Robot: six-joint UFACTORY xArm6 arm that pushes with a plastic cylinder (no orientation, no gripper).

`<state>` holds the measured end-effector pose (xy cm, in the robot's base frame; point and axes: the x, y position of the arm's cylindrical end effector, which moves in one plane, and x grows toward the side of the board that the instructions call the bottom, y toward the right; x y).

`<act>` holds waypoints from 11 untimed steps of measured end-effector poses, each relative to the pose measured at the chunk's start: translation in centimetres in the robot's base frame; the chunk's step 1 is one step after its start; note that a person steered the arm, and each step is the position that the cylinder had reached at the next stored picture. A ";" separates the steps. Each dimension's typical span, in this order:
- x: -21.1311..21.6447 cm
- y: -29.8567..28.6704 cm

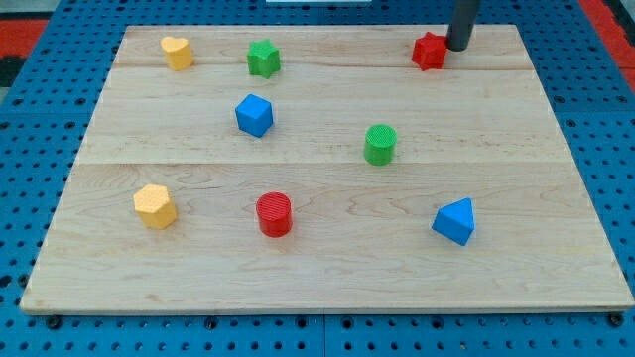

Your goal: Point your arm to the green star

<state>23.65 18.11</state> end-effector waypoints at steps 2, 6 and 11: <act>0.0 -1.8; -4.2 -12.7; -4.1 -24.1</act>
